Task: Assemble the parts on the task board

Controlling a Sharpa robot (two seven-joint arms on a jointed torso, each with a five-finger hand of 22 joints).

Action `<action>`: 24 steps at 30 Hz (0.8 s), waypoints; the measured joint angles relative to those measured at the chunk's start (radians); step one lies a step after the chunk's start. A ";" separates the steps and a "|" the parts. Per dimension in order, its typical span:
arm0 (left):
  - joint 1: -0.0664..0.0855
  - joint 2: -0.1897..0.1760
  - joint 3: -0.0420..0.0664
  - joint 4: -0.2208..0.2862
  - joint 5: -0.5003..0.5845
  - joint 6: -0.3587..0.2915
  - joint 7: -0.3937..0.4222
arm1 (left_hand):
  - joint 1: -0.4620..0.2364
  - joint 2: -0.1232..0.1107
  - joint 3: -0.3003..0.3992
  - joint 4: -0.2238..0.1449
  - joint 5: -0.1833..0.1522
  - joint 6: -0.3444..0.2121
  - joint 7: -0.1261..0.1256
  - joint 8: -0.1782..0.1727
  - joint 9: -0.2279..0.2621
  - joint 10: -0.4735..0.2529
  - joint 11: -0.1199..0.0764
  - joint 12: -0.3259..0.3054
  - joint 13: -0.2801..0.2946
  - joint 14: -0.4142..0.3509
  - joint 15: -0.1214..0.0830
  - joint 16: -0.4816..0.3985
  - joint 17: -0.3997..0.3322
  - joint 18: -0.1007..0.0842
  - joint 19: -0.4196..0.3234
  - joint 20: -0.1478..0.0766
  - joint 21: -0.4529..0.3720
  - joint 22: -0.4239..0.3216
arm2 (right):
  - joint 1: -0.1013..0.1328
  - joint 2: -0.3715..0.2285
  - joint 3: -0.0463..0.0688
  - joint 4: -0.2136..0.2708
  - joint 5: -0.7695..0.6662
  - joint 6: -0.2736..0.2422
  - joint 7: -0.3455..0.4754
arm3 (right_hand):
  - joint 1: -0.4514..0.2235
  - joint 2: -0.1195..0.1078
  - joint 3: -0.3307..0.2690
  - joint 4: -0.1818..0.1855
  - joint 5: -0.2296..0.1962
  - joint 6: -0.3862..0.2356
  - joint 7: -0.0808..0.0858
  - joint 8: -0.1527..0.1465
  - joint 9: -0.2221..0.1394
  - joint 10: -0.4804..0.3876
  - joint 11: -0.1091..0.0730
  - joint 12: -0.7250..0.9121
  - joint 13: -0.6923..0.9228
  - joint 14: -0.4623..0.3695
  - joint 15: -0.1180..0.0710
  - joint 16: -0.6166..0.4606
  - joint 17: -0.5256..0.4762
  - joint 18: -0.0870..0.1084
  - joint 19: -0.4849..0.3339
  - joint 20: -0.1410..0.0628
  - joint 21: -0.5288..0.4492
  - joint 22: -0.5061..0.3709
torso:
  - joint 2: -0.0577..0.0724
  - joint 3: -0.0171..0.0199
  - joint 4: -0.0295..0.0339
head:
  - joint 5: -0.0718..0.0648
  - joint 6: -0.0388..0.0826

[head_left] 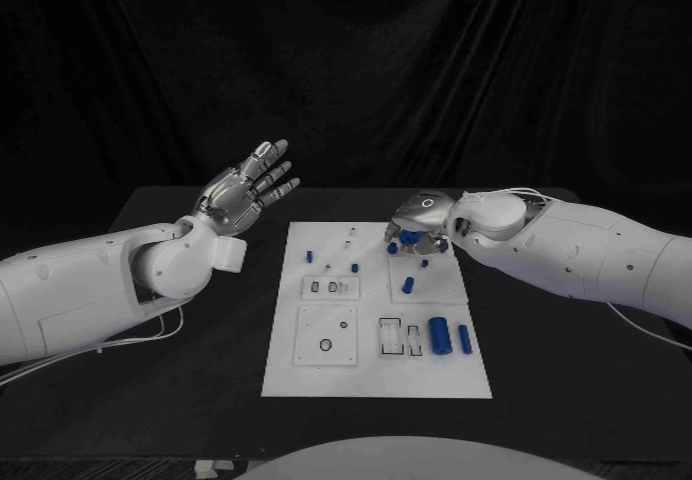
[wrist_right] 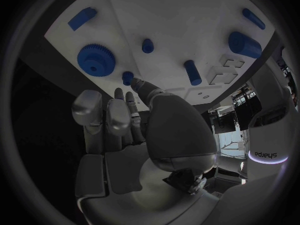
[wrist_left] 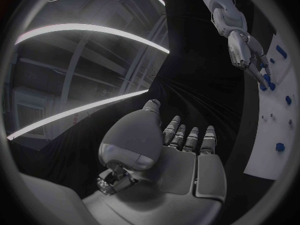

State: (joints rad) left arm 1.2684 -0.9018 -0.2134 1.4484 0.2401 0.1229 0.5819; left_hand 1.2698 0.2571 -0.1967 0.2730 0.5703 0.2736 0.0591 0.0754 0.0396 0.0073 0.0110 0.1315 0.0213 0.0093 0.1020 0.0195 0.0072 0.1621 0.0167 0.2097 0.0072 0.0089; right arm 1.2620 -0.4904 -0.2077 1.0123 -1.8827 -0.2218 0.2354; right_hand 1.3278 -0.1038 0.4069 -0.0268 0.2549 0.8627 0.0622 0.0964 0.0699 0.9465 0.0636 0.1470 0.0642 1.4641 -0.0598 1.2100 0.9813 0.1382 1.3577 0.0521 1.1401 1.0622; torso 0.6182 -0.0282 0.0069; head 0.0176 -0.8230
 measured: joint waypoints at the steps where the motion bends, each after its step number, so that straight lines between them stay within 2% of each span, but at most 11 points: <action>1: 0.000 0.000 0.000 0.000 0.000 0.000 0.000 | 0.000 0.000 0.000 0.000 0.000 0.000 0.000 0.000 0.000 0.000 0.000 0.000 0.000 0.000 0.000 0.000 0.000 0.000 0.000 0.000 0.000 0.000 | -0.001 0.002 0.000 -0.003 0.000 0.000 0.001 | 0.000 0.000 0.002 0.002 0.000 0.002 0.002 0.000 0.000 0.003 -0.001 0.000 0.000 0.000 0.000 0.000 0.000 -0.015 0.000 0.000 0.003 0.002 | 0.000 0.0000 0.0000 | 0.000 0.000; 8: 0.000 0.000 0.000 -0.004 0.000 0.004 -0.002 | 0.000 0.000 0.000 0.000 0.000 0.004 0.004 0.000 0.000 0.004 0.003 0.000 0.000 0.000 0.000 0.000 0.000 0.000 0.000 0.000 0.000 0.000 | -0.010 0.023 0.000 -0.032 0.000 -0.002 0.002 | 0.000 0.000 0.010 0.005 0.000 0.002 0.002 0.000 0.000 0.009 -0.002 0.000 0.000 0.003 0.003 0.000 -0.001 -0.014 -0.004 0.004 0.003 0.005 | -0.001 0.0001 0.0000 | 0.001 -0.003; 12: -0.001 0.002 0.000 -0.006 0.000 0.006 -0.003 | 0.000 0.000 0.000 0.000 0.000 0.004 0.004 0.000 0.000 0.003 0.004 0.001 0.000 0.000 0.000 0.000 0.000 0.000 0.000 0.000 0.000 0.000 | -0.013 0.032 0.000 -0.043 0.000 -0.009 0.002 | 0.000 0.000 0.017 0.012 -0.027 0.006 0.005 0.000 0.000 0.016 0.005 -0.008 0.000 0.003 0.003 0.000 -0.006 -0.014 -0.004 0.004 0.003 0.008 | -0.001 0.0002 0.0000 | -0.001 -0.005; 17: -0.001 0.004 0.000 -0.008 0.000 0.009 -0.006 | 0.000 0.000 0.000 0.000 0.000 0.007 0.007 0.004 0.001 0.003 0.010 0.008 0.001 0.000 0.000 0.000 0.000 0.000 0.000 0.000 0.000 0.000 | -0.016 0.039 0.000 -0.052 0.000 -0.021 0.001 | 0.000 0.000 0.024 0.019 -0.032 0.023 -0.011 0.000 0.003 0.020 0.002 -0.013 0.000 0.003 0.003 0.000 -0.019 -0.014 -0.014 0.007 0.003 0.005 | -0.001 0.0002 0.0000 | -0.002 -0.007; 24: -0.001 0.004 0.000 -0.010 0.000 0.015 -0.011 | 0.004 0.004 0.003 0.003 0.000 0.018 0.018 0.008 0.002 0.004 0.018 0.019 0.002 0.000 0.000 0.000 0.000 0.000 0.000 0.000 0.000 0.000 | -0.024 0.055 0.000 -0.075 -0.001 -0.032 0.001 | 0.006 0.006 0.032 0.021 -0.036 0.037 -0.018 0.006 0.006 0.022 -0.001 -0.017 0.000 0.003 0.003 -0.009 -0.032 -0.014 -0.018 0.007 -0.006 0.000 | -0.001 0.0003 0.0000 | -0.003 -0.009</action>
State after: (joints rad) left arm 1.2672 -0.8974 -0.2136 1.4385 0.2402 0.1376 0.5712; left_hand 1.2738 0.2611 -0.1939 0.2759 0.5703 0.2915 0.0770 0.0831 0.0420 0.0111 0.0295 0.1508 0.0234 0.0092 0.1019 0.0192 0.0069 0.1622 0.0166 0.2095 0.0072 0.0087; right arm 1.2380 -0.4352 -0.2075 0.9376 -1.8832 -0.2537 0.2364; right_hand 1.3333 -0.0981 0.4390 -0.0054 0.2189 0.8997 0.0444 0.1026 0.0760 0.9686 0.0631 0.1298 0.0640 1.4669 -0.0569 1.2009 0.9497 0.1242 1.3395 0.0591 1.1345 1.0618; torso 0.6176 -0.0279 0.0069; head 0.0151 -0.8319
